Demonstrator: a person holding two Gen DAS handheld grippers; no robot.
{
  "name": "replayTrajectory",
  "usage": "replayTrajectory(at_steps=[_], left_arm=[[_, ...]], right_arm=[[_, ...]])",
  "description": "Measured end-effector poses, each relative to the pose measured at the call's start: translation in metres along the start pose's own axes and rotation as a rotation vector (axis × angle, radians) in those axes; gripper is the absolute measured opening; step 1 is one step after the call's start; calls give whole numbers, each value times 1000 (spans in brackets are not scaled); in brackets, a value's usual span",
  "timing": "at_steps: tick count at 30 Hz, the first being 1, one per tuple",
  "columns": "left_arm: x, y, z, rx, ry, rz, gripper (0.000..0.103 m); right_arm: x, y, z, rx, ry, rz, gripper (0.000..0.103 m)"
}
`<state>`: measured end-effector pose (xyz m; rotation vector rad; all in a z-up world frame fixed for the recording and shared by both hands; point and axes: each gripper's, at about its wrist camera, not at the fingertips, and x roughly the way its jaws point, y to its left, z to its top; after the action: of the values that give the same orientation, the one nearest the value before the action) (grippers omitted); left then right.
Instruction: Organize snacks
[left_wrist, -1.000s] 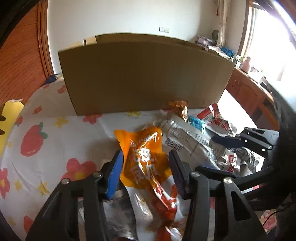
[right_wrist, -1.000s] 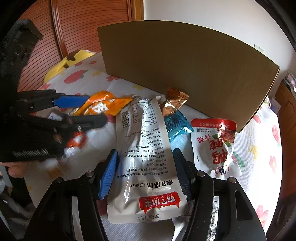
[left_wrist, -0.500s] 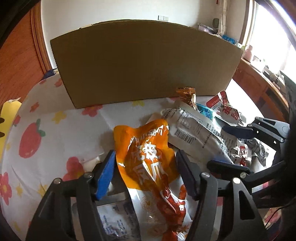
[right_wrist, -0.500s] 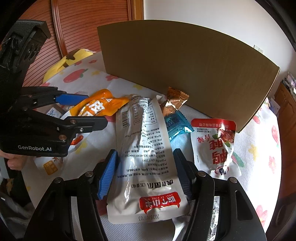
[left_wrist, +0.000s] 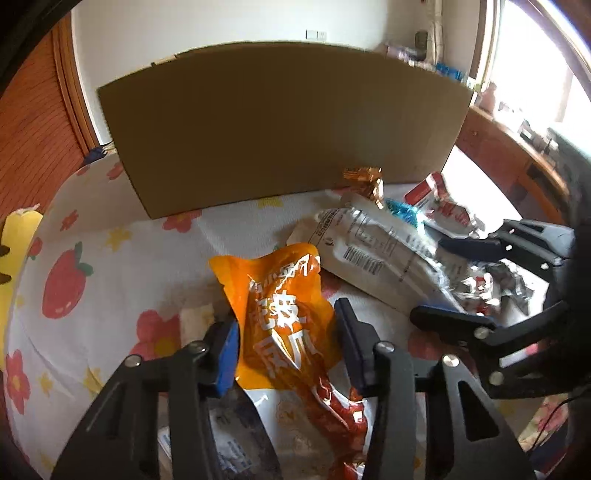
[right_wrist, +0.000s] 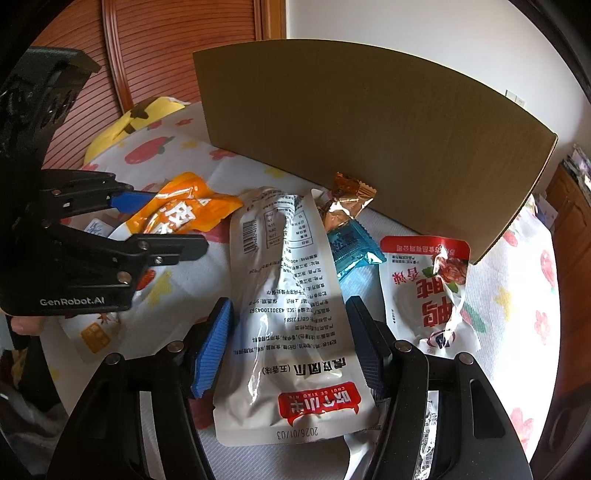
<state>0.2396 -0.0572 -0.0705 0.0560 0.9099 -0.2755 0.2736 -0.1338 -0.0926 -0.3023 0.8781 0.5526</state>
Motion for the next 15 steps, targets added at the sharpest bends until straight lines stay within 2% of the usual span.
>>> replayTrajectory(at_steps=[13, 15], left_arm=[[-49, 10, -2, -57, -149, -68, 46], [-54, 13, -1, -62, -164, -66, 46]], right_arm=[[1, -1, 1, 8, 5, 3, 65], [0, 0, 1, 9, 14, 2, 61]])
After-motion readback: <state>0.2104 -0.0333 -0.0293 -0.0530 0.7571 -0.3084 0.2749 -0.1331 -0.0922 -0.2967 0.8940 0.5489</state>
